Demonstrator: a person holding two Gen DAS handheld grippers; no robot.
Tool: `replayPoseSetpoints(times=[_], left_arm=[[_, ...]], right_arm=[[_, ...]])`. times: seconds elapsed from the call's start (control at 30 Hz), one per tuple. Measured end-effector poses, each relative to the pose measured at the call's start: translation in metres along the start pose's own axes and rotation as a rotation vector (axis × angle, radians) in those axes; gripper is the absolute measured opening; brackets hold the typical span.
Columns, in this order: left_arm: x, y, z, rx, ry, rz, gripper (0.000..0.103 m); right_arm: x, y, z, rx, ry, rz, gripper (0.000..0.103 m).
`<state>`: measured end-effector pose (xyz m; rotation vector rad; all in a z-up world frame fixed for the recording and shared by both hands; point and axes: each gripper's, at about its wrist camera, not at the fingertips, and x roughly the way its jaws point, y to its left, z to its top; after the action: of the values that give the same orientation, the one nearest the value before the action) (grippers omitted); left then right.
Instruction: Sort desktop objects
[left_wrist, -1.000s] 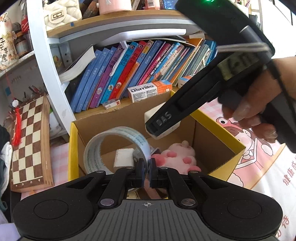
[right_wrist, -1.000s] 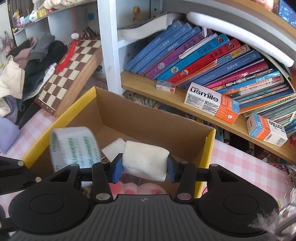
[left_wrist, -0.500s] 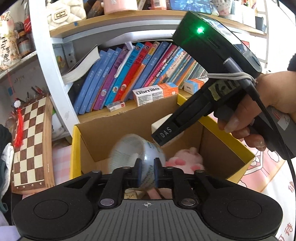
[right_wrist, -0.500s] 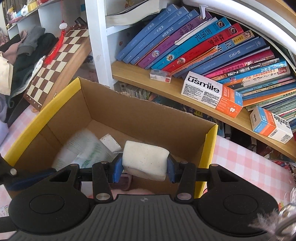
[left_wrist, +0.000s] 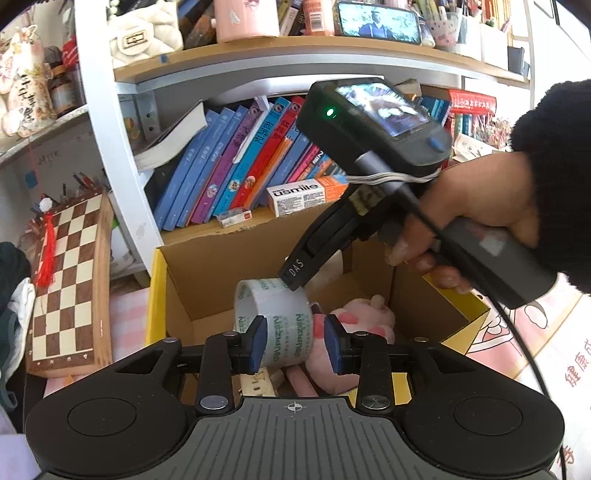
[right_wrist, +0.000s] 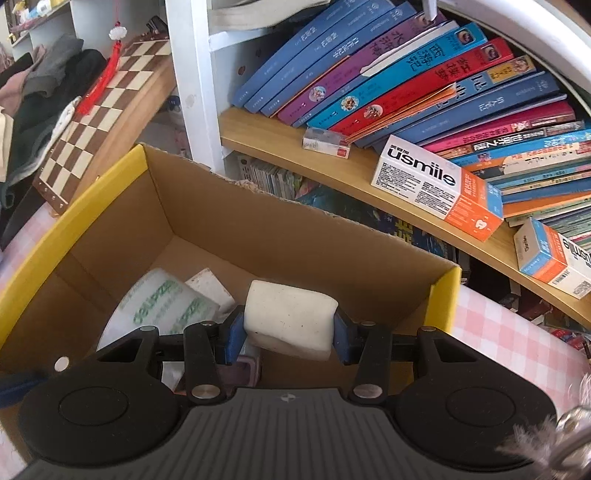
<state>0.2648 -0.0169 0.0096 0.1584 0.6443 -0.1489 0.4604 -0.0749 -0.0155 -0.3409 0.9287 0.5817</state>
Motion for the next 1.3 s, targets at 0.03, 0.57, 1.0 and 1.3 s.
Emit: replayPoseSetpoints(times=[0.03,0.57,1.0,1.3], left_arm=[[-0.001,0.000,0.000,-0.002,0.000,0.001,0.036],[-0.012,0.005,-0.001,-0.031,-0.008,0.035,0.048],[-0.068,0.012,-0.018,-0.040,-0.111,0.066,0.078],[-0.127,0.013,-0.045,-0.056,-0.136,0.057,0.082]], right_arm=[[0.003,0.000,0.002,0.003,0.005,-0.002,0.045],[-0.007,-0.008,0.006,0.074,-0.023,0.036,0.062],[-0.105,0.017,-0.037,0.103,-0.162,-0.020,0.073],[-0.187,0.047,-0.089,0.145,-0.263,-0.069,0.076]])
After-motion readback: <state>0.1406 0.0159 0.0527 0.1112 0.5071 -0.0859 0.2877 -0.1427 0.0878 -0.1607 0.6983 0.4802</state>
